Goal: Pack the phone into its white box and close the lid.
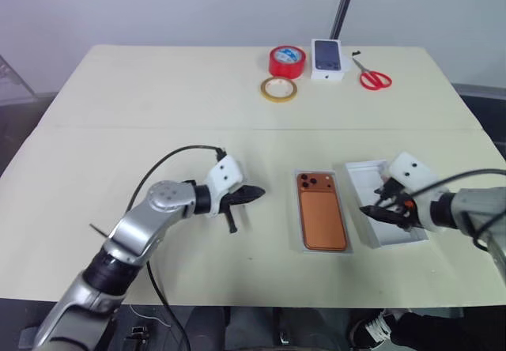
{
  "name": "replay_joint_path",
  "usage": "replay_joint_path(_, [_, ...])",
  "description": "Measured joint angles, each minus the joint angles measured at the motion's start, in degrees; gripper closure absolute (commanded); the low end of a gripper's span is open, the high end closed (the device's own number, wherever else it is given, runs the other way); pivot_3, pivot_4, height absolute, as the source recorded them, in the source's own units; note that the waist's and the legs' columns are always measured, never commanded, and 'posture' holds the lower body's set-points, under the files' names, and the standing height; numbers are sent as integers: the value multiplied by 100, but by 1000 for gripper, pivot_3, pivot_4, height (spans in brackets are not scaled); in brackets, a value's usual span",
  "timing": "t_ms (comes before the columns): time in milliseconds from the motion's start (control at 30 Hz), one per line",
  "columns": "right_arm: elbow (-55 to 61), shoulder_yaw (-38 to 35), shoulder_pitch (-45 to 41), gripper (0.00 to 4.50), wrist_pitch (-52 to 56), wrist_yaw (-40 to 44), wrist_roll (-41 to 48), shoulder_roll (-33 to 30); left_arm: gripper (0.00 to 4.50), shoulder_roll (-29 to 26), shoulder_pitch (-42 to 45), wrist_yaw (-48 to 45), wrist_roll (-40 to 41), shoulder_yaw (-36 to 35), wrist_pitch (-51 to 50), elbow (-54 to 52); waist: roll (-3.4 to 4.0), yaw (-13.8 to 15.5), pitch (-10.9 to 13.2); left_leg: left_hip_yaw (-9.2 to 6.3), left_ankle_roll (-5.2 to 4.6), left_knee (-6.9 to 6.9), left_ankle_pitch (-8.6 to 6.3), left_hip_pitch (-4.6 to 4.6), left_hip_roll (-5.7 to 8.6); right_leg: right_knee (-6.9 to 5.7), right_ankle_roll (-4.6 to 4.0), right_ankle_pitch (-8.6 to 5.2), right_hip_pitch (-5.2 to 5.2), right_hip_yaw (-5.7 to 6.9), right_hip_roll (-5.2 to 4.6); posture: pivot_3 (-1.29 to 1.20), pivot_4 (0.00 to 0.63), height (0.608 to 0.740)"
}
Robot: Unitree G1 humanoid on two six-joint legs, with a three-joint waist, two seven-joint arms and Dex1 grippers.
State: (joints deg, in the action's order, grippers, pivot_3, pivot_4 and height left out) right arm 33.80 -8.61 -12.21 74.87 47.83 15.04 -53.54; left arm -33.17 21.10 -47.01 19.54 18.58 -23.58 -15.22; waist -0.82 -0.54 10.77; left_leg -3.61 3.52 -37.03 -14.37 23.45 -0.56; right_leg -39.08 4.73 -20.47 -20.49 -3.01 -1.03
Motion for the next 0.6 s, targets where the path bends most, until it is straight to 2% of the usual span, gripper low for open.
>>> replay_joint_path(200, [-425,355,-565,1686,954,-812,42,635,4500,-190,-521,-658,66,-112,564,-357,4,-10,1,1,-3,2,-2,2,-1,-1,0,0,-5,0,1,0,150,740])
replay_joint_path(233, [-472,394,-615,2220,1065,-940,39,746,4500,-191,-548,-718,100,-133,575,-394,4,-10,2,1,-3,1,-2,2,-2,-1,0,0,-5,0,2,0,150,740])
replay_joint_path(267, [-486,399,-664,2533,1151,-1082,29,804,4500,-193,-578,-778,113,-145,590,-435,6,-11,0,2,-3,1,-2,2,-1,-1,0,0,-4,0,2,0,150,740])
replay_joint_path(367, [-484,396,-766,4111,1378,-1296,70,874,4500,-197,-674,-853,114,-156,633,-523,5,-17,0,2,-5,0,-3,1,-1,-1,0,0,-3,0,3,0,150,740])
replay_joint_path(400, [-464,392,-805,4445,1481,-1341,116,907,4500,-195,-711,-878,112,-156,642,-523,5,-19,0,1,-5,0,-3,1,-2,-1,0,0,-3,0,5,0,150,740])
replay_joint_path(600, [-416,165,-824,4445,1725,-1531,383,945,4500,-139,-761,-886,109,-200,662,-515,5,-17,0,2,-7,0,-4,2,-1,-1,0,0,-4,0,5,0,150,740])
